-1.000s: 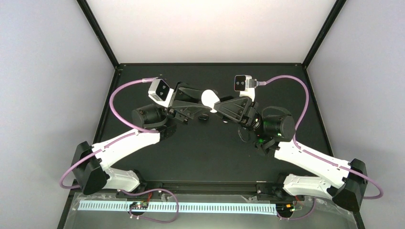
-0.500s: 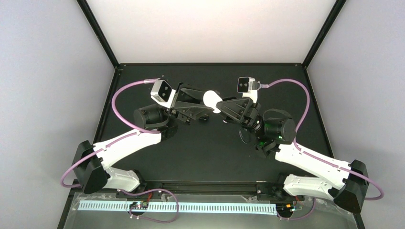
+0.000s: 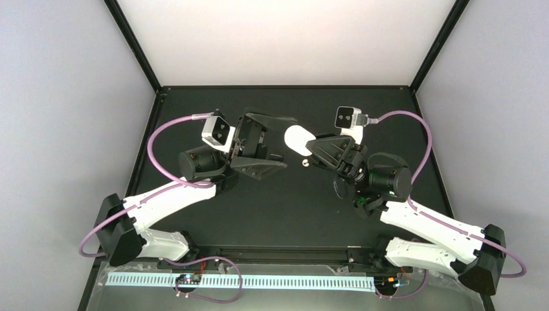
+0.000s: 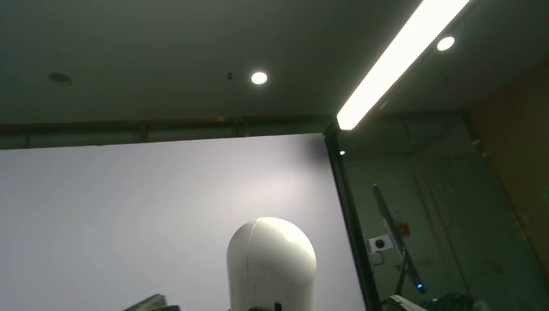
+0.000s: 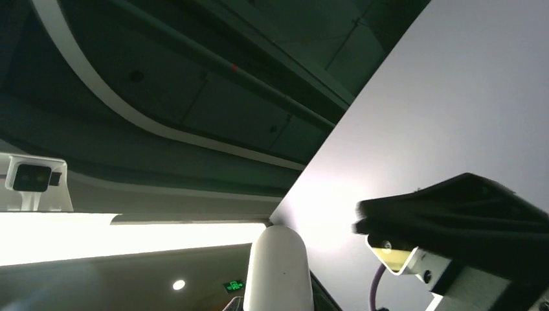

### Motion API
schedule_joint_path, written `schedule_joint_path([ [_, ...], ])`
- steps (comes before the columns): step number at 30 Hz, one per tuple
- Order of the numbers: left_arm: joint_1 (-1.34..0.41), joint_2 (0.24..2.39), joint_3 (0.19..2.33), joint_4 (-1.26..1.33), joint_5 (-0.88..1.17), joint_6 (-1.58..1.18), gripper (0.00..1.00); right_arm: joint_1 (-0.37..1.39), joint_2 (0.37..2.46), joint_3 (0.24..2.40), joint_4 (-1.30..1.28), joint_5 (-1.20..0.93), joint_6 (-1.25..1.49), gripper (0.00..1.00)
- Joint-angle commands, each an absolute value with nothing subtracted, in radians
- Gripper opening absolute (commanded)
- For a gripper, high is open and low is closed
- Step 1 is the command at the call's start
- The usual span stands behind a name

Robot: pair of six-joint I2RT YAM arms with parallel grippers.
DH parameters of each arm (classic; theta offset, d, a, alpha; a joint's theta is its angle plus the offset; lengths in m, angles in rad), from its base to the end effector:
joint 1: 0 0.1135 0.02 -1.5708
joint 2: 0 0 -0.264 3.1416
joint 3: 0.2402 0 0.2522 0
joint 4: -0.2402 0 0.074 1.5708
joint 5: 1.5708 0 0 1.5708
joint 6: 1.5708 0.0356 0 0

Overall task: Insert the wireless bluetooth earbuds into the charging case
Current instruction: Pick up the charging case at the center of the board.

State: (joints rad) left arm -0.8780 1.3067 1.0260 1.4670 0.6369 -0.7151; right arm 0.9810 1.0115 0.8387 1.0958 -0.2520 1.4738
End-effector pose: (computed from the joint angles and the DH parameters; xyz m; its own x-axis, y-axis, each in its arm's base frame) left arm 0.1380 -0.1994 0.4533 -0.0520 -0.7627 -0.6447 0.9628 -0.2096 0.1703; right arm 0.1022 0.1687 0.4408 -0.8414 0.4758 -0.2563 -0.5275 -0.6195 0.5813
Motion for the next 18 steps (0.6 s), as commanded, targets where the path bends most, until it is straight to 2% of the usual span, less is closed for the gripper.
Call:
schedule_joint_path([
  [1,-0.884,1.285,0.983,1.528,0.607,-0.664,0.97,0.979,0.969,0.85,1.078,-0.241,1.393,0.15],
  [5,-0.877,1.165,0.902,1.427,0.544,-0.584,0.99,0.977,0.891,0.857,0.897,-0.277,1.269,0.14],
  [7,-0.867,1.072,0.847,1.29,0.478,-0.535,0.99,0.977,0.81,0.901,0.592,-0.292,1.102,0.15],
  [9,-0.858,0.944,0.807,1.026,0.381,-0.49,0.99,0.977,0.731,0.96,0.295,-0.281,0.904,0.15],
  [11,-0.855,0.83,0.803,0.627,0.275,-0.432,0.99,0.977,0.655,0.983,0.07,-0.236,0.732,0.15],
  [13,-0.851,0.76,0.807,0.377,0.233,-0.372,0.99,0.977,0.596,1.014,-0.137,-0.198,0.561,0.16],
  [16,-0.85,0.739,0.818,0.216,0.362,-0.365,0.99,0.977,0.565,1.031,-0.342,-0.213,0.362,0.16],
  [18,-0.85,0.766,0.807,0.276,0.542,-0.42,0.99,0.977,0.569,1.017,-0.402,-0.272,0.265,0.16],
])
